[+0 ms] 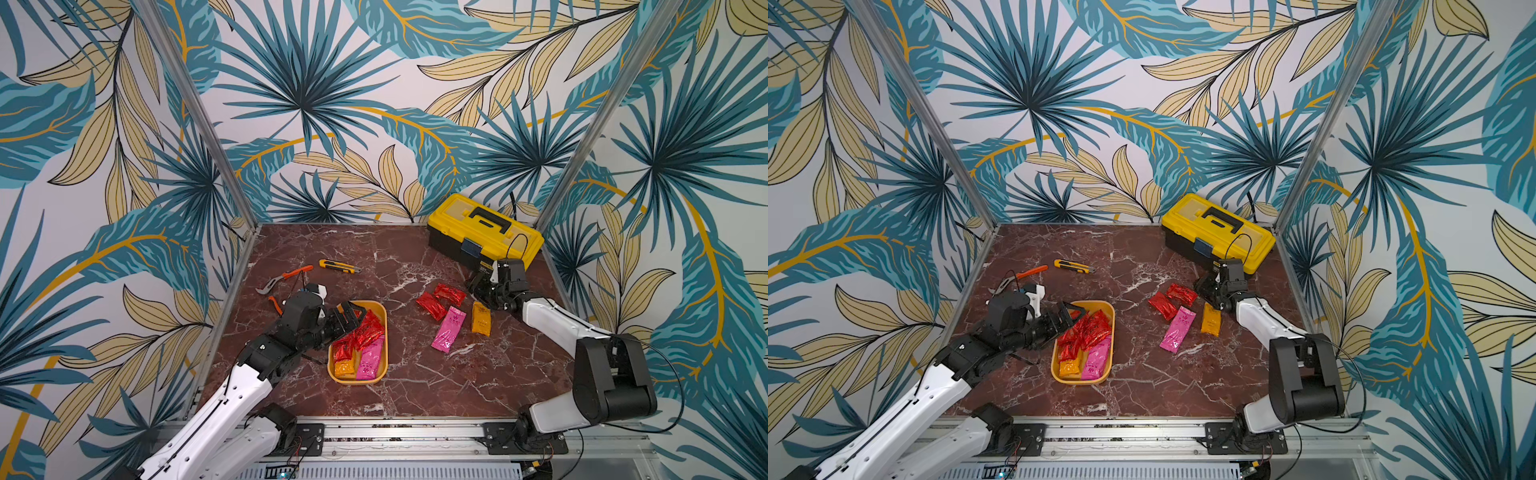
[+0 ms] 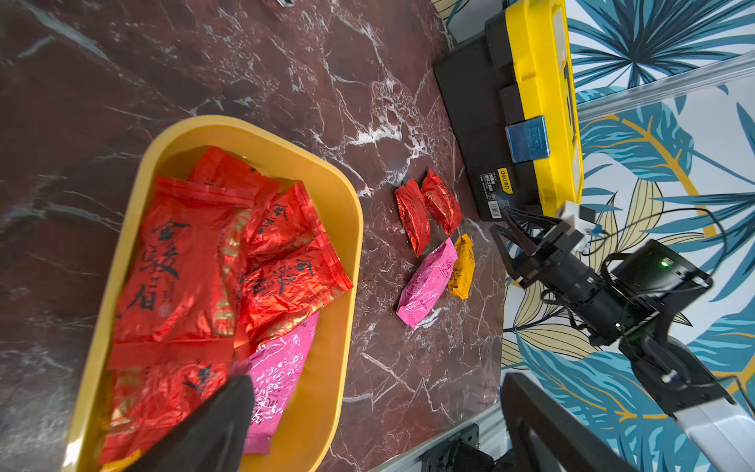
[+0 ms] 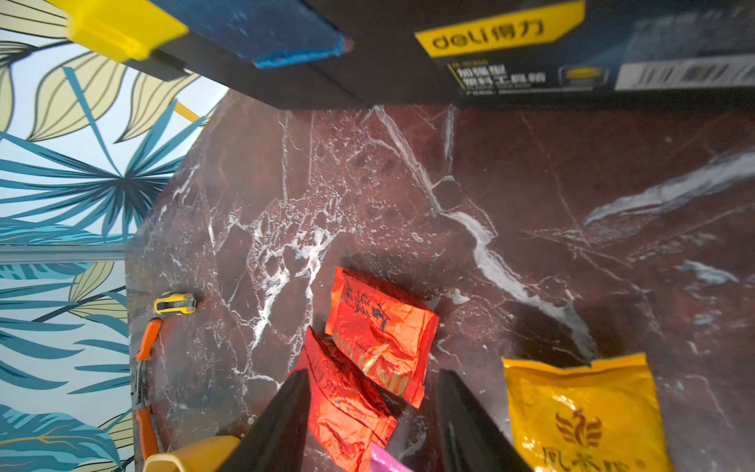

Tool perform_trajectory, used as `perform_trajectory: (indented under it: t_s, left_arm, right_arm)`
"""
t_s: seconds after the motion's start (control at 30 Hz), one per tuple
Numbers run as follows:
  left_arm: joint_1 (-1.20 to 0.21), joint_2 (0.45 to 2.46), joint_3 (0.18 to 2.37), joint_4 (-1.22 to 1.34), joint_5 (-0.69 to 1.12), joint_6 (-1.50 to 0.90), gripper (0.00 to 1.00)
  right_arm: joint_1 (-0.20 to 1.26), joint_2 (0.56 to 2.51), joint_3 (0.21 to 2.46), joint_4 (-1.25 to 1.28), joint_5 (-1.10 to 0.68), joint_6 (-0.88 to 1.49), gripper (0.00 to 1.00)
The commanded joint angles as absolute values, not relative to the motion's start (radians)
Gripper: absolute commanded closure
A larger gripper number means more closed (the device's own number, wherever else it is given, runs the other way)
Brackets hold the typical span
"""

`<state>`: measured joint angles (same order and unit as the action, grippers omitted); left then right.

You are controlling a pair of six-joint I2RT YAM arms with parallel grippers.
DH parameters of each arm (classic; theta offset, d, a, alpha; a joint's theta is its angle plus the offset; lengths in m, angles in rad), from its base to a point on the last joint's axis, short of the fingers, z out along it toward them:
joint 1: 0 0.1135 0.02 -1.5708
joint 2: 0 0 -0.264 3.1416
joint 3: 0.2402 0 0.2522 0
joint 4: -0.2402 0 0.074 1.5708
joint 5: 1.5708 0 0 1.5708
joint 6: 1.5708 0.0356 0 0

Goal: Take the tea bags out of the storage box
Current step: Place the tea bag at the center of the board, then pick up the tea bag from the storage box.

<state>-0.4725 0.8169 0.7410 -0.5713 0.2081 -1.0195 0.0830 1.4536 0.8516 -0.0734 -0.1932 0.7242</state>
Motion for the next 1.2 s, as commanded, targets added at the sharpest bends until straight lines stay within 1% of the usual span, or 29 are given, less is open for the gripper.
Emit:
perform_trajectory:
  t_s: [0.0, 0.17, 0.33, 0.37, 0.47, 0.6, 0.87, 1.03, 1.17]
  left_arm:
    - [-0.456, 0.798, 0.721, -0.623, 0.193, -0.993, 0.0]
    - [-0.42, 0.779, 0.73, -0.66, 0.196, -0.976, 0.0]
    - [-0.347, 0.749, 0.727, -0.685, 0.233, -0.955, 0.0]
    - [-0.335, 0.746, 0.727, -0.691, 0.239, -0.953, 0.0]
    - [-0.313, 0.739, 0.725, -0.71, 0.245, -0.941, 0.0]
    - [-0.283, 0.726, 0.718, -0.74, 0.239, -0.927, 0.0]
    - [-0.226, 0.687, 0.64, -0.741, 0.245, -0.925, 0.0]
    - [-0.209, 0.657, 0.565, -0.711, 0.253, -0.952, 0.0]
    - [-0.199, 0.627, 0.52, -0.706, 0.258, -0.972, 0.0]
  right_arm:
    - [0.088, 1.403, 0.838, -0.138, -0.167, 0.701, 0.44]
    - [0.143, 1.343, 0.873, -0.2, -0.163, 0.69, 0.44]
    - [0.258, 1.321, 0.937, -0.279, -0.124, 0.675, 0.45]
    - [0.289, 1.322, 0.953, -0.287, -0.112, 0.674, 0.46]
    - [0.375, 1.338, 1.001, -0.307, -0.088, 0.676, 0.51]
    - [0.48, 1.379, 1.061, -0.31, -0.085, 0.701, 0.59]
    - [0.686, 1.496, 1.15, -0.264, -0.087, 0.777, 0.66]
    - [0.783, 1.598, 1.222, -0.249, -0.101, 0.802, 0.67]
    - [0.845, 1.687, 1.268, -0.192, -0.158, 0.829, 0.68]
